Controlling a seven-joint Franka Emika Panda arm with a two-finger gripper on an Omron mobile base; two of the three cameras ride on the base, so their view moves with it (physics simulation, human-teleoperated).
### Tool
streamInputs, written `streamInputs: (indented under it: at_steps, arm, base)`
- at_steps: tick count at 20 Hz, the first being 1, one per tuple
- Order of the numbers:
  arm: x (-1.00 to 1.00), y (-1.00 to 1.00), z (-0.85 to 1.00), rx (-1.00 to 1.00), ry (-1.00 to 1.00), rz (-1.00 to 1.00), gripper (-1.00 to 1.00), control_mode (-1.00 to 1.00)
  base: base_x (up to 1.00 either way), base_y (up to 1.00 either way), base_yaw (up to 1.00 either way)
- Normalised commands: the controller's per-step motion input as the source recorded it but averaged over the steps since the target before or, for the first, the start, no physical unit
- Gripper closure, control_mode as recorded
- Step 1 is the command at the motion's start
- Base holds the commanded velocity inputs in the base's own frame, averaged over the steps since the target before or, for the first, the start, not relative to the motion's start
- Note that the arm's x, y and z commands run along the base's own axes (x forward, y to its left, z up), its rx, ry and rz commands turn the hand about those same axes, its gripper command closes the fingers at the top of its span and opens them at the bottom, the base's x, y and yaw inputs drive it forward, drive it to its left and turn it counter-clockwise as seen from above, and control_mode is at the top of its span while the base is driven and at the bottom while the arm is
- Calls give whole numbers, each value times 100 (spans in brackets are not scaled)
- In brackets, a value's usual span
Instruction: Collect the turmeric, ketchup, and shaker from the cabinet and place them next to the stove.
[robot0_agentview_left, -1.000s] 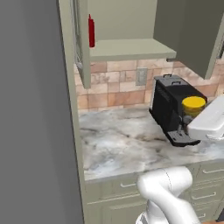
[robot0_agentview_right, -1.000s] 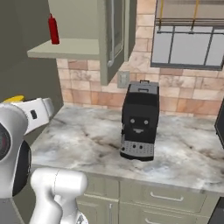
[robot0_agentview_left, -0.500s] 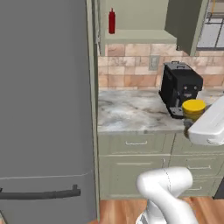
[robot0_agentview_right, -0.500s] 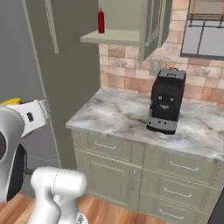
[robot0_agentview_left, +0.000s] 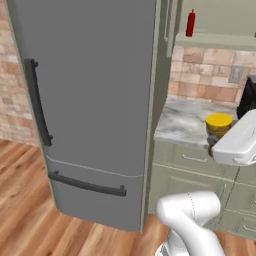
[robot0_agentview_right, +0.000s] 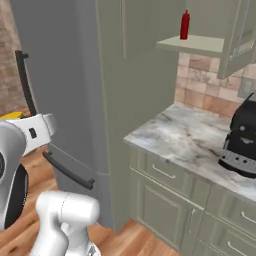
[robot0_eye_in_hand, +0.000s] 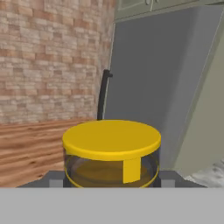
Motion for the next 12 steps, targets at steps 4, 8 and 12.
streamInputs:
  at_steps: [4,8,12]
  arm:
    - [0,0,0,0,0,0,100,100]
    - [0,0,0,0,0,0,100,100]
    - [0,0,0,0,0,0,100,100]
  base:
    - [-76,-19,48]
    - [-79,-6,48]
    - [-75,1,48]
